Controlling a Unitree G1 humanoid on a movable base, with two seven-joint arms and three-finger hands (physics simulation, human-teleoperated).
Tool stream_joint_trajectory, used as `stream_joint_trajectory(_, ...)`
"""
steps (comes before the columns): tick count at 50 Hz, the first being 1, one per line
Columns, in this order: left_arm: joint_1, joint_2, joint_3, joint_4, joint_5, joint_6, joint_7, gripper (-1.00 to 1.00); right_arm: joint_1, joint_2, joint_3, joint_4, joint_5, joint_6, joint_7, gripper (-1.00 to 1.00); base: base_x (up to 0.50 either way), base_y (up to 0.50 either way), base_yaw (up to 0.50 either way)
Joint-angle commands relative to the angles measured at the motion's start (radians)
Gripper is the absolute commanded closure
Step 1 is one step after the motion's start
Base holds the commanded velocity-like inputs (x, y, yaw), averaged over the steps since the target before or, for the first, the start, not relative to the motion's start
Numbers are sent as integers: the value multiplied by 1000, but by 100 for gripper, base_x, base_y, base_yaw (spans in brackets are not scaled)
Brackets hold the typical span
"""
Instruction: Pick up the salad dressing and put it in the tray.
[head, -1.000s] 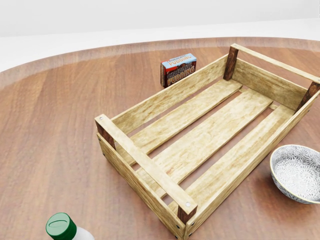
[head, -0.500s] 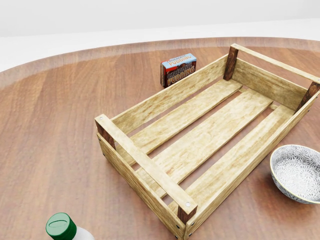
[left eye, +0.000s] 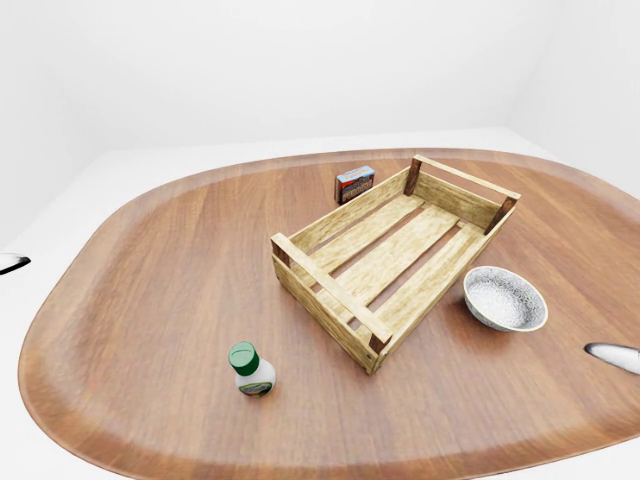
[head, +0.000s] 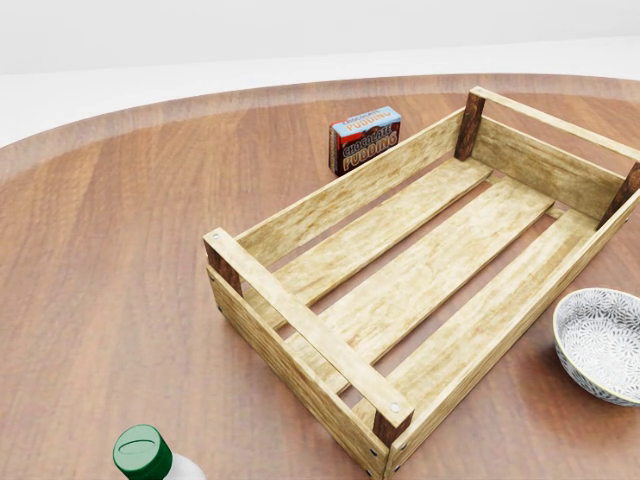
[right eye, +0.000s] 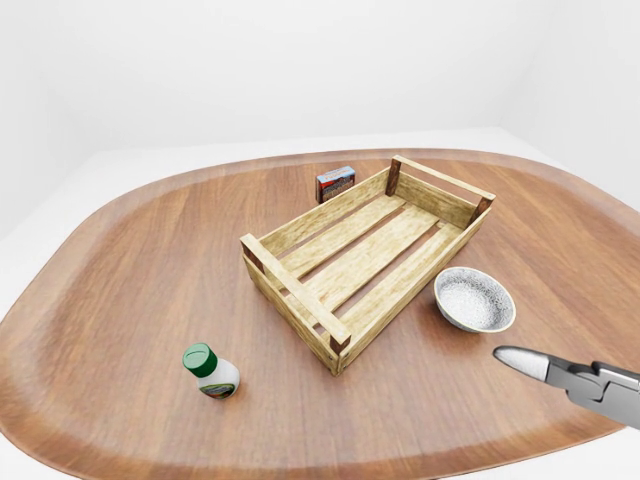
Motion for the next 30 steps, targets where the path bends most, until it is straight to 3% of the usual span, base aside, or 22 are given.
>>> stream_joint_trajectory(1, 0, 0, 1, 0, -2, 0, 0, -100, -28, -35, 11, 52, -34, 0, -89, -100, 0, 0, 0)
stream_joint_trajectory(7, -2, 0, -4, 5, 1, 0, 0, -100, -10, -13, 56, 76, -129, 0, -150, -100, 0, 0, 0)
stream_joint_trajectory(11, -6, 3, -5, -3, -3, 0, 5, -100, -9, -12, 79, 20, -73, 0, -67, -100, 0, 0, 0)
stream_joint_trajectory(14, -5, 5, -1, 0, -5, 0, 3, -100, -65, -76, 219, -42, -178, 0, -63, -100, 0, 0, 0)
stream_joint_trajectory(18, -6, 10, 6, -7, -13, 0, 8, -100, -145, -119, 340, -51, -249, 0, -48, -100, 0, 0, 0)
stream_joint_trajectory(21, -4, 6, -2, 4, -4, 0, 4, -100, -202, -148, 498, -51, -330, 0, -51, -100, 0, 0, 0)
stream_joint_trajectory(22, -3, 5, -3, 6, -2, 0, 2, -100, -216, -145, 573, -35, -358, 0, -53, -100, 0, 0, 0)
stream_joint_trajectory(25, -2, 4, 0, 5, -4, 0, 1, -100, -237, -116, 667, 2, -410, 0, -43, -100, 0, 0, 0)
stream_joint_trajectory(26, -2, 5, 3, 5, -5, 0, 1, -100, -232, -95, 815, 72, -460, 0, -72, -100, 0, 0, 0)
stream_joint_trajectory(30, -1, 6, 2, 2, -5, 0, 2, -100, -256, -47, 869, 112, -521, 0, -48, -100, 0, 0, 0)
